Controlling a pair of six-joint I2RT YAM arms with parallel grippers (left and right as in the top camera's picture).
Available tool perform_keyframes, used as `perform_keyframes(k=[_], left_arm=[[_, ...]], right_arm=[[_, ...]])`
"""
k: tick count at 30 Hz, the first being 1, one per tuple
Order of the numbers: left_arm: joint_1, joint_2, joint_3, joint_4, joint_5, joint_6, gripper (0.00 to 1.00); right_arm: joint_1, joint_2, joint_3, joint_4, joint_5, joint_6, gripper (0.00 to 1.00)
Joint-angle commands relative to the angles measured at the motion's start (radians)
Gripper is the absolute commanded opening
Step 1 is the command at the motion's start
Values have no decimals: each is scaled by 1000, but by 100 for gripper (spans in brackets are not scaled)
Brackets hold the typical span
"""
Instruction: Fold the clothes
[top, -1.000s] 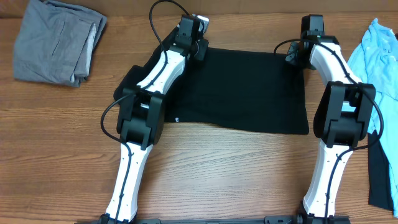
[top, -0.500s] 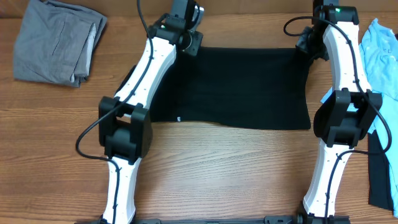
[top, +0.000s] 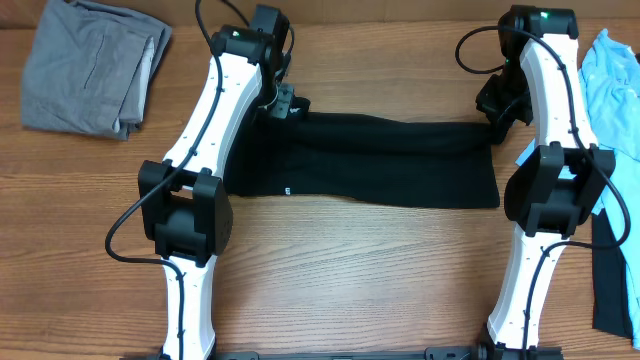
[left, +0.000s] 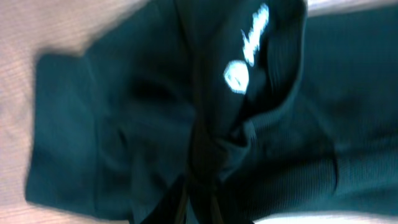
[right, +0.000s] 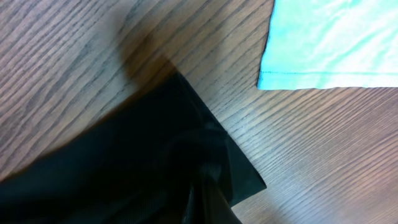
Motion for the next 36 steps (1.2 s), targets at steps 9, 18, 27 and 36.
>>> perform_keyframes(k=[9,18,27,36], left_arm=[[4,-30,14,-254,63,-66,4],[21,-28,-3,-323,37,-106,5],[48,-19,-149,-215,29,-106,34],[77,-21,-194,-188,29,-103,59]], right_arm=[[-8,-107,13,0,-128,-106,4],[-7,-176,-160,0,-120,-121,4],[-7,-176,-262,35,-112,-124,28],[-32,-175,-264,82,-11,-124,100]])
